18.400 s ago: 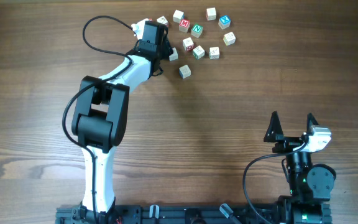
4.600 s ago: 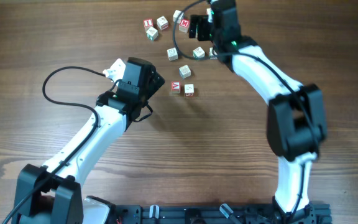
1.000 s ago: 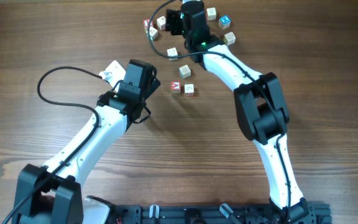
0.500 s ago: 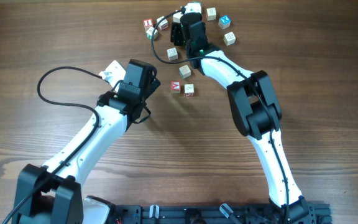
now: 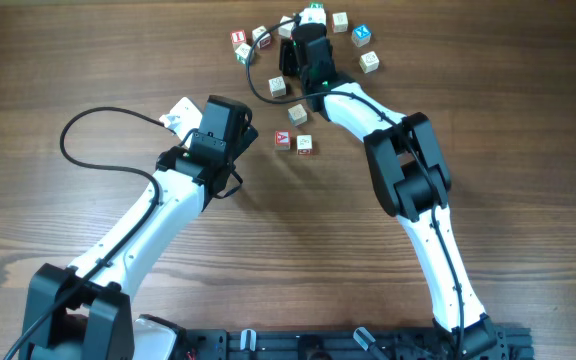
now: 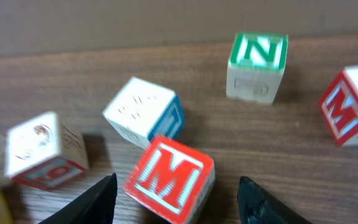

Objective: Form a horizontal line

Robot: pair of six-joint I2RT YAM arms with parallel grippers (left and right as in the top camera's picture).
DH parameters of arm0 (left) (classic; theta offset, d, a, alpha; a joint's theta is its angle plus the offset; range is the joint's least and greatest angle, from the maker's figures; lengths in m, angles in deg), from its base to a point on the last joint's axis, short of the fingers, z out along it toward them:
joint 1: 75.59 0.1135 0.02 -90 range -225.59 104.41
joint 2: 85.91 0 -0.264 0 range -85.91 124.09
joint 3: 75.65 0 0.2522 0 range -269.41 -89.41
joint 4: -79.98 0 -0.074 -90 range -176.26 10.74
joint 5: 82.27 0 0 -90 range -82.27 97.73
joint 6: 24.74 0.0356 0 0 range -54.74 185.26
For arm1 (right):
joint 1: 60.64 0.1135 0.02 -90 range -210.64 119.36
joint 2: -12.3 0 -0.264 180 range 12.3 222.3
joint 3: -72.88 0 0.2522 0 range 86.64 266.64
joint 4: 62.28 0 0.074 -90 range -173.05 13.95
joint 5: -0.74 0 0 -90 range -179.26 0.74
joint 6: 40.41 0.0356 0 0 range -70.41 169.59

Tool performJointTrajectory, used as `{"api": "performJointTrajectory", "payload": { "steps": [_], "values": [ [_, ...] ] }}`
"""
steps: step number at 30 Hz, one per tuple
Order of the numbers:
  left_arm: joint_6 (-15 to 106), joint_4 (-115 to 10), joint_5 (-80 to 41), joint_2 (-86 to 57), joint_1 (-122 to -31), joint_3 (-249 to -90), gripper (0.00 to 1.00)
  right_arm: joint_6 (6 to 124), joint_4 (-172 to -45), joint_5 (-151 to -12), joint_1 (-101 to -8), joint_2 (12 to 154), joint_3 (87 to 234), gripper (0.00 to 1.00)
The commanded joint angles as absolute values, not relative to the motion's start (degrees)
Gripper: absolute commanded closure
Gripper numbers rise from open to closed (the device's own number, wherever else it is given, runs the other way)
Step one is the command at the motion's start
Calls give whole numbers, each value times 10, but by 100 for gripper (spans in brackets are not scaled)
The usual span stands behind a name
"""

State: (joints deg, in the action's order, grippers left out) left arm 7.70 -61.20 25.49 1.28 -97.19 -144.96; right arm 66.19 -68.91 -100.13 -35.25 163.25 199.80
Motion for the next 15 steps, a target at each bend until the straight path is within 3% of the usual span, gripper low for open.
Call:
{"api": "performJointTrajectory", "payload": {
  "steps": [1, 8, 15],
  "values": [
    [78, -611, 269, 12, -972, -1447, 0, 658, -687, -1013, -356, 1655, 2011, 43],
    [78, -611, 269, 12, -972, -1447, 0, 614, -707, -1039, -356, 1654, 2014, 61],
    [78, -611, 270, 12, -972, -1447, 0, 615, -809, -1039, -356, 1652, 2086, 64]
  ]
}}
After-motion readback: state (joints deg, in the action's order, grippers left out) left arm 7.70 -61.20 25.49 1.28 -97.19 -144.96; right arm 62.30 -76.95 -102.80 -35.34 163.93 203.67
